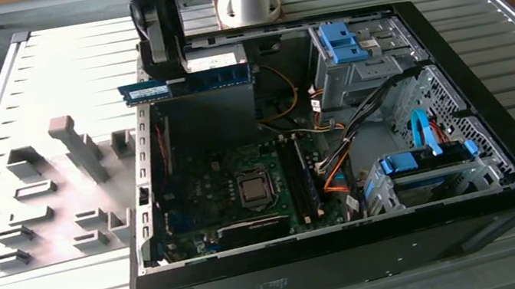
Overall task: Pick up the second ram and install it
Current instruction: 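Pick up the second ram and move it above second insertion slot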
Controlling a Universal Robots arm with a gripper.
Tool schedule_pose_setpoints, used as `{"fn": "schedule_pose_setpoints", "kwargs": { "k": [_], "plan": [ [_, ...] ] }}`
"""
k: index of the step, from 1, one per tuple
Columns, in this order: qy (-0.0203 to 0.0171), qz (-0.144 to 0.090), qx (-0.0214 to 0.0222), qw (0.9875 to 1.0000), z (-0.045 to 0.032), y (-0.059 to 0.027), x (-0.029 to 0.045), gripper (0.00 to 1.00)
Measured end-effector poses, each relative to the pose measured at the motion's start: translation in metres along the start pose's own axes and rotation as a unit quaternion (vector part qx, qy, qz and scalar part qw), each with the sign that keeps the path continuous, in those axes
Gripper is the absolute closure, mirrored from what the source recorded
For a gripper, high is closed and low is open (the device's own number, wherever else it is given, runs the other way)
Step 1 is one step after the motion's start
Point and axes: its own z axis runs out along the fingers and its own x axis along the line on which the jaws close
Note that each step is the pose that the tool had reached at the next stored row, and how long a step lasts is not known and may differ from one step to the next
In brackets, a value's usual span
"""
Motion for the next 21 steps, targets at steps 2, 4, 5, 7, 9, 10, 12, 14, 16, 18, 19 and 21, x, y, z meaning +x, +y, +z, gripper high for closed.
{"fn": "schedule_pose_setpoints", "kwargs": {
  "k": [2, 4, 5, 7, 9, 10, 12, 14, 16, 18, 19, 21],
  "plan": [
    [0.0000, 0.000, 0.0000, 1.0000, 0.0001, -0.0015, 0.0000, 0.86],
    [0.0000, 0.000, 0.0000, 1.0000, 0.0000, -0.0031, 0.0000, 0.86],
    [0.0000, 0.000, 0.0000, 1.0000, 0.0001, -0.0039, 0.0000, 0.86],
    [0.0000, 0.000, 0.0000, 1.0000, 0.0000, -0.0055, 0.0000, 0.86],
    [-0.0001, 0.000, 0.0000, 1.0000, 0.0001, -0.0070, 0.0000, 0.86],
    [0.0000, 0.000, 0.0000, 1.0000, 0.0001, -0.0079, 0.0000, 0.86],
    [0.0000, 0.000, 0.0000, 1.0000, 0.0001, -0.0095, 0.0000, 0.86],
    [0.0000, 0.000, 0.0000, 1.0000, 0.0001, -0.0110, 0.0000, 0.86],
    [0.0000, 0.000, 0.0000, 1.0000, 0.0001, -0.0126, 0.0000, 0.86],
    [0.0000, 0.000, 0.0000, 1.0000, 0.0001, -0.0142, -0.0001, 0.86],
    [-0.0001, 0.000, 0.0000, 1.0000, 0.0002, -0.0168, -0.0001, 0.86],
    [0.0000, 0.000, 0.0000, 1.0000, 0.0001, -0.0172, 0.0000, 0.86]
  ]
}}
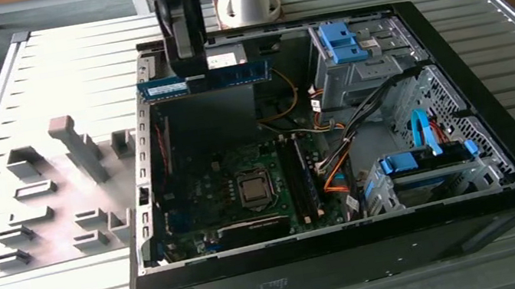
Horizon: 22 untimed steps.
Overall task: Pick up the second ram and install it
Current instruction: 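Pick up the second ram and move it above second insertion slot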
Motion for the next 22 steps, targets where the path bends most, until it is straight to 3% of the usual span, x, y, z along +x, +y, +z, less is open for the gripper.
{"fn": "schedule_pose_setpoints", "kwargs": {
  "k": [3, 11, 22],
  "plan": [
    [-0.0001, 0.000, 0.0000, 1.0000, 0.0001, 0.0044, 0.0000, 0.86],
    [0.0000, 0.000, 0.0000, 1.0000, 0.0001, 0.0047, 0.0000, 0.86],
    [0.0000, 0.000, 0.0000, 1.0000, 0.0001, -0.0037, 0.0000, 0.86]
  ]
}}
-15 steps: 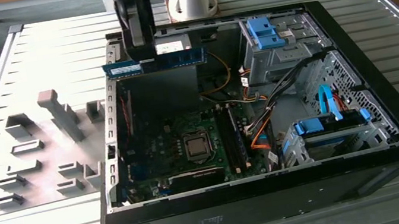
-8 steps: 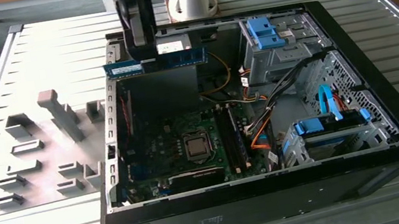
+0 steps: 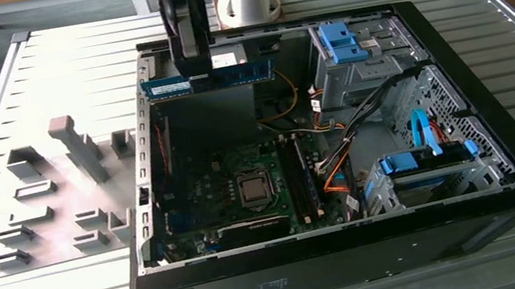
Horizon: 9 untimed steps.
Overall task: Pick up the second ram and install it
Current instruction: 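Pick up the second ram and move it above second insertion slot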
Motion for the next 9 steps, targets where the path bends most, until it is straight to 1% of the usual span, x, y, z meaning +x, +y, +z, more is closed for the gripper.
{"fn": "schedule_pose_setpoints", "kwargs": {
  "k": [2, 3, 9],
  "plan": [
    [0.0000, 0.000, 0.0000, 1.0000, 0.0000, -0.0016, 0.0000, 0.86],
    [0.0000, 0.000, 0.0000, 1.0000, -0.0001, -0.0182, -0.0001, 0.86],
    [0.0000, 0.000, 0.0000, 1.0000, -0.0001, -0.0185, -0.0001, 0.86]
  ]
}}
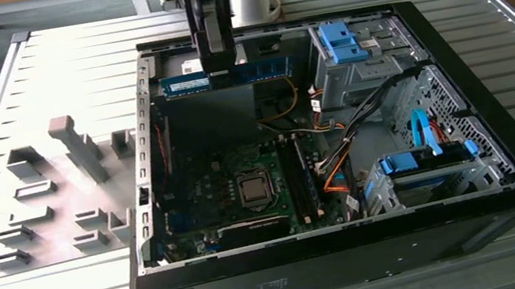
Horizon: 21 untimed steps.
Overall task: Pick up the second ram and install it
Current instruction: 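Pick up the second ram and move it above second insertion slot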
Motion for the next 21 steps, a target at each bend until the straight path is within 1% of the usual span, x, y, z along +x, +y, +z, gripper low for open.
{"fn": "schedule_pose_setpoints", "kwargs": {
  "k": [9, 16, 21],
  "plan": [
    [0.0000, 0.000, 0.0000, 1.0000, 0.0000, -0.0004, 0.0000, 0.86],
    [0.0000, 0.000, 0.0000, 1.0000, 0.0000, -0.0089, 0.0000, 0.86],
    [-0.0001, 0.000, 0.0000, 1.0000, 0.0000, -0.0096, 0.0000, 0.86]
  ]
}}
